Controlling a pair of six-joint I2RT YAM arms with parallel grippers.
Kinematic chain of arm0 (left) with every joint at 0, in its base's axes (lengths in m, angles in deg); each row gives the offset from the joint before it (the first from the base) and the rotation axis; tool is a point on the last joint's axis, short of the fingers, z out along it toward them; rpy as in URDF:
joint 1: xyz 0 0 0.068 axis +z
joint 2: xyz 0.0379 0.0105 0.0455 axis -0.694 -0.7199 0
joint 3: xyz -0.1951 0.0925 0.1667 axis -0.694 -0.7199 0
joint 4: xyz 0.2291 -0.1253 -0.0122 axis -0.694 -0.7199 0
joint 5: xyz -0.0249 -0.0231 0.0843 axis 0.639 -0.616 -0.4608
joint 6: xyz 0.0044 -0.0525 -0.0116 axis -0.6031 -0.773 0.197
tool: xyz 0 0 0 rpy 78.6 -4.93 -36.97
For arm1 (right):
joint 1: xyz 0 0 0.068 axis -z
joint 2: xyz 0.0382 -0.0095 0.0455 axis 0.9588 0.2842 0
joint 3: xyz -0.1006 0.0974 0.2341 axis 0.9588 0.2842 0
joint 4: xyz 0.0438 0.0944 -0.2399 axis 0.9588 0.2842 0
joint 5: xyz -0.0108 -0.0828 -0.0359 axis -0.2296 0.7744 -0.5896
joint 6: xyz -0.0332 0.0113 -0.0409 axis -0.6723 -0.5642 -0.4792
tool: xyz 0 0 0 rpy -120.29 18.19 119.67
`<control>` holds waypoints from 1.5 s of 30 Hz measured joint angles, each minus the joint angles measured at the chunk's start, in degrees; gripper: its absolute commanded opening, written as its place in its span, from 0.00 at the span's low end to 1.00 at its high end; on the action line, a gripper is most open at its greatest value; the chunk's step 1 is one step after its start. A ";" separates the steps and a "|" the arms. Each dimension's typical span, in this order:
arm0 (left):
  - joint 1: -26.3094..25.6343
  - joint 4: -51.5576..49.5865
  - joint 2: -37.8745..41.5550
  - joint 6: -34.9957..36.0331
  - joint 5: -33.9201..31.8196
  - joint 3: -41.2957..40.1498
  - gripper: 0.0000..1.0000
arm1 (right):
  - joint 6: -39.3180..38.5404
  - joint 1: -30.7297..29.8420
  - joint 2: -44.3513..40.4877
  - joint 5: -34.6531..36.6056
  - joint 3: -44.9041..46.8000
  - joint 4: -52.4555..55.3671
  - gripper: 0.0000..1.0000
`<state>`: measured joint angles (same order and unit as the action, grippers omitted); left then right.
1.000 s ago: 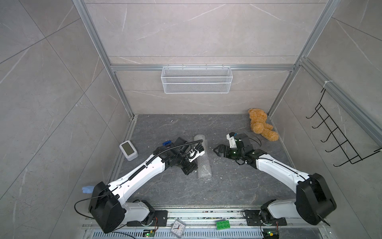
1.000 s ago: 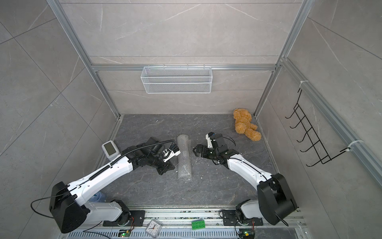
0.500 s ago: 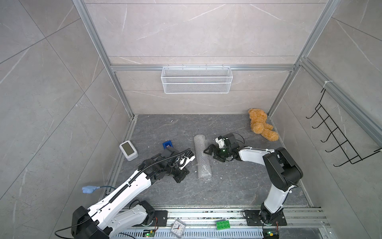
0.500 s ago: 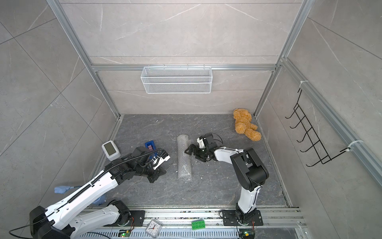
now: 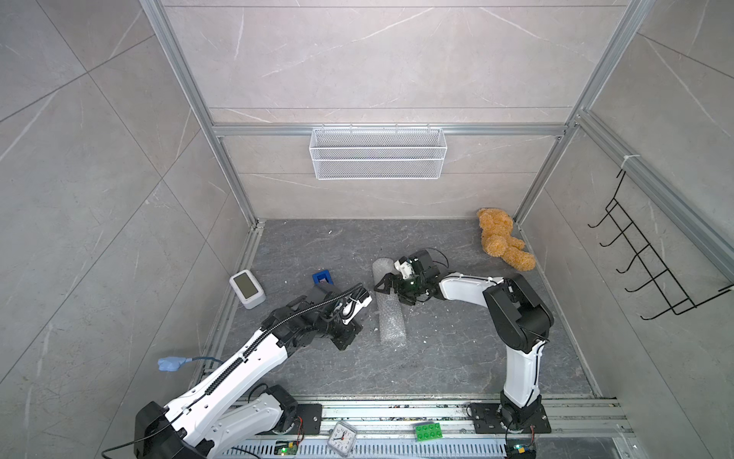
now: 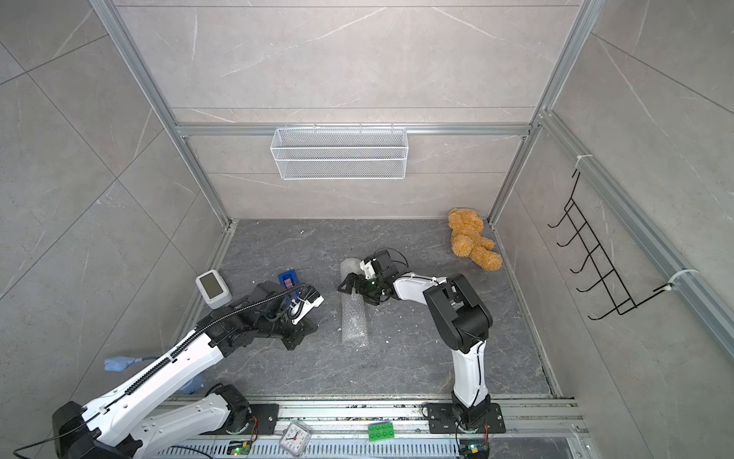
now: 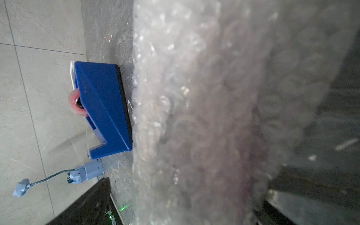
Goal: Wrap wine bottles in bubble wrap
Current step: Adjust the bubble wrap at the center of the board.
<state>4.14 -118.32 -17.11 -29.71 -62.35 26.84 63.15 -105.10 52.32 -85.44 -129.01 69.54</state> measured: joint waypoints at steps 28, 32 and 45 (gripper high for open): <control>0.00 3.04 3.80 -6.01 -1.29 -2.64 0.00 | -15.32 -5.18 1.29 18.64 -10.47 26.62 0.50; 0.00 3.96 2.89 -6.45 -1.20 -2.67 0.00 | -19.04 -5.05 0.50 25.77 -11.98 33.55 0.49; 0.00 7.76 -2.51 -6.62 0.33 -2.69 0.00 | -26.43 -3.52 -2.10 54.16 -13.44 50.69 0.49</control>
<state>4.14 -110.56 -19.62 -36.33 -62.02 24.16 36.73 -108.62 50.22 -31.28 -142.46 120.23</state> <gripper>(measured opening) 0.049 0.582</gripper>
